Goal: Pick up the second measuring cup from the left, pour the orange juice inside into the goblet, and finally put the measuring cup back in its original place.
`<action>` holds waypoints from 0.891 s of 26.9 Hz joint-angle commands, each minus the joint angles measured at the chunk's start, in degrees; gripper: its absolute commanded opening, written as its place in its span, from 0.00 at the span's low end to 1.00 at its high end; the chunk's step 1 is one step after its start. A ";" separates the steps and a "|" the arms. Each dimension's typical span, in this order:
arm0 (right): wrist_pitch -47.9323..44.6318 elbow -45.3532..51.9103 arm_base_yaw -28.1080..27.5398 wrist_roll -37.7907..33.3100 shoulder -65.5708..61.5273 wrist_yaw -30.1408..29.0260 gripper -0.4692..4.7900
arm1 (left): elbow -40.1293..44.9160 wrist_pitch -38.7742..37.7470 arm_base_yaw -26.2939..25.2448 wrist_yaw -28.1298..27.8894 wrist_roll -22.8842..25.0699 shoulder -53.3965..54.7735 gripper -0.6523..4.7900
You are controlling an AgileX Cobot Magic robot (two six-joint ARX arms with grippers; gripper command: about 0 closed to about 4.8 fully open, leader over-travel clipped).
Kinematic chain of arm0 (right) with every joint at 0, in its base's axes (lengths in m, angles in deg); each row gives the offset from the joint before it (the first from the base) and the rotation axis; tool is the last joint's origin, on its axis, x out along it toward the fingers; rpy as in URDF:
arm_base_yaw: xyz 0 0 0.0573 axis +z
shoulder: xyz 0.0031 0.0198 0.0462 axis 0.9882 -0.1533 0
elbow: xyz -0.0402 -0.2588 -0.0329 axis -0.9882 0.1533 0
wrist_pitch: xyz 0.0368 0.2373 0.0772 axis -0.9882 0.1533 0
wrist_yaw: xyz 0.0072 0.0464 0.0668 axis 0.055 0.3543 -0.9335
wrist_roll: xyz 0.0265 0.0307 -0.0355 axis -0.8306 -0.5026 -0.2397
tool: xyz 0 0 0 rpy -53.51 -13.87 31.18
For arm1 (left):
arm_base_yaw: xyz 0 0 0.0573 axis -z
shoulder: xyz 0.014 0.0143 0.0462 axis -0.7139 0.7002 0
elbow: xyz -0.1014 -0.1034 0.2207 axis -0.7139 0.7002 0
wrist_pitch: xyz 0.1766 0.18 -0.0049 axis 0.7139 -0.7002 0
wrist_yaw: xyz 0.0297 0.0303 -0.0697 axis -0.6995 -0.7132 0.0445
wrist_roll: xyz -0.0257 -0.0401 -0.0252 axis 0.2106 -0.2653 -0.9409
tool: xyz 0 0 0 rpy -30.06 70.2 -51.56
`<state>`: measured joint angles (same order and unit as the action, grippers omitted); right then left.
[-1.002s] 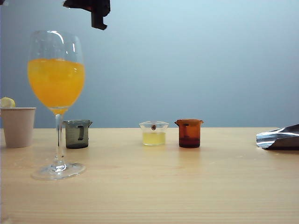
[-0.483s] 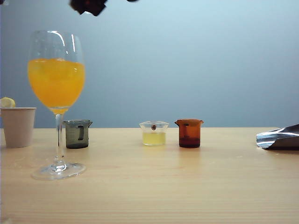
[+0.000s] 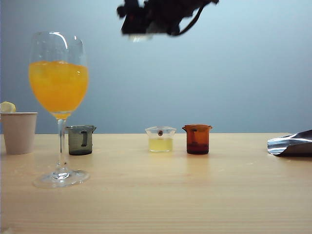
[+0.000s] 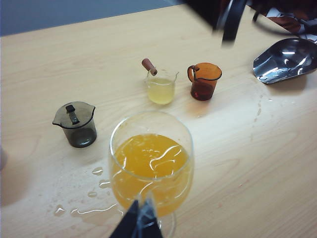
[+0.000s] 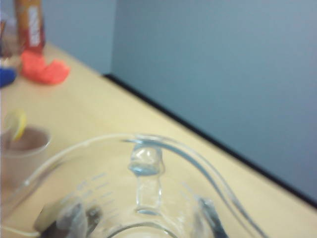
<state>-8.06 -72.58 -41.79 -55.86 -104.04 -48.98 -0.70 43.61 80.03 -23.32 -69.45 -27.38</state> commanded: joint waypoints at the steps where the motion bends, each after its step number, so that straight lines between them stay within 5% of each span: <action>1: -4.31 2.73 0.28 -2.56 -1.86 -0.33 0.34 | -0.31 0.77 -0.07 -0.17 1.53 -0.09 0.11; 15: -18.84 6.71 2.29 -6.60 -15.91 2.40 0.34 | -0.28 0.72 -0.07 -0.46 1.55 -0.04 0.11; 24: -26.01 5.09 3.41 -15.85 -24.02 6.43 0.34 | -0.28 0.68 -0.07 -1.68 1.57 -0.02 0.11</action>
<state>-32.08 -66.81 -38.62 -70.55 -127.84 -43.41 -0.70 43.59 80.06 -24.83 -68.21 -27.29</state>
